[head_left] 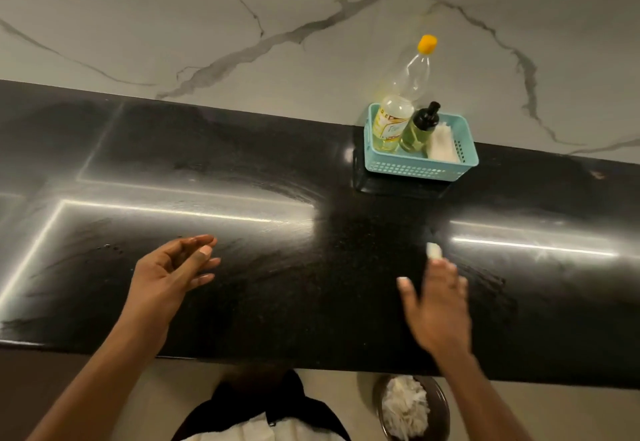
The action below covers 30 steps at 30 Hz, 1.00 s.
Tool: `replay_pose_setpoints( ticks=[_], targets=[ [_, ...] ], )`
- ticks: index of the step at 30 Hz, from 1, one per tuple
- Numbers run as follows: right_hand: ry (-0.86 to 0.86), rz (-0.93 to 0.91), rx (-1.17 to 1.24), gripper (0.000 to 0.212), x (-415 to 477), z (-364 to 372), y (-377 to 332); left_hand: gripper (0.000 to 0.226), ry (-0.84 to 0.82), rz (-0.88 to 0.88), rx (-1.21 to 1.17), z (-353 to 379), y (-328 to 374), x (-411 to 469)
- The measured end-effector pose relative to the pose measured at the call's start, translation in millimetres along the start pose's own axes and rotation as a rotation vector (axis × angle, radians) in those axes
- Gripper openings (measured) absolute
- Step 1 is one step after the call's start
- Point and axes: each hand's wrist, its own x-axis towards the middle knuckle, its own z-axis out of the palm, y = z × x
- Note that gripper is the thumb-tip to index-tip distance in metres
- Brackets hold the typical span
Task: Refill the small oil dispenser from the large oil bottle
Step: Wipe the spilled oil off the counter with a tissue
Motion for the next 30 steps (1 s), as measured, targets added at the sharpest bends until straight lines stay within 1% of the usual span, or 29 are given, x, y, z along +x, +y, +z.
replay_pose_setpoints(
  ticks=[2, 4, 6, 7, 8, 10, 12, 14, 16, 18, 20, 21, 23, 25, 26, 29, 30],
  targets=[
    [-0.031, 0.193, 0.007, 0.111, 5, -11, 66, 0.041, 0.002, 0.007, -0.016, -2, -8, -3],
    [-0.056, 0.305, 0.068, 0.12, 10, -16, 95, 0.04, 0.022, 0.013, -0.033, -5, -14, -6],
    [-0.04, 0.383, 0.17, 0.12, 21, -16, 84, 0.039, 0.028, 0.008, -0.041, -7, -20, -6],
    [-0.021, 0.393, 0.204, 0.118, 31, -14, 67, 0.036, 0.029, -0.005, -0.046, -7, -21, -5],
    [-0.008, 0.356, 0.209, 0.116, 40, -9, 45, 0.034, 0.032, -0.017, -0.049, -6, -22, -5],
    [0.0, 0.187, 0.156, 0.113, 54, 0, -19, 0.034, 0.03, -0.019, -0.052, -8, -18, -3],
    [-0.009, -0.035, 0.096, 0.108, 47, 9, -95, 0.039, 0.023, -0.012, -0.048, -10, -12, -1],
    [-0.054, -0.25, 0.108, 0.104, 19, 21, -171, 0.04, 0.036, 0.01, -0.064, -13, -7, 0],
    [-0.122, -0.465, 0.198, 0.104, -23, 32, -241, 0.034, 0.053, 0.036, -0.076, -20, -3, 4],
    [-0.201, -0.669, 0.234, 0.104, -72, 40, -293, 0.027, 0.061, 0.055, -0.073, -28, -1, 6],
    [-0.294, -0.829, 0.2, 0.103, -109, 43, -320, 0.026, 0.073, 0.061, -0.055, -37, 3, 5],
    [-0.311, -0.887, 0.163, 0.102, -119, 43, -321, 0.025, 0.081, 0.063, -0.049, -42, 4, 5],
    [-0.276, -0.943, 0.118, 0.098, -117, 41, -305, 0.023, 0.113, 0.068, -0.06, -54, 7, 5],
    [-0.2, -0.88, 0.095, 0.094, -92, 38, -270, 0.022, 0.151, 0.069, -0.078, -68, 9, 6],
    [-0.163, -0.803, 0.076, 0.093, -75, 32, -247, 0.022, 0.165, 0.066, -0.082, -74, 10, 6],
    [-0.017, -0.442, -0.02, 0.09, -21, 14, -166, 0.022, 0.204, 0.051, -0.088, -95, 8, 4],
    [0.004, -0.312, -0.04, 0.093, -5, 7, -138, 0.023, 0.216, 0.046, -0.089, -101, 8, 3]
  ],
)
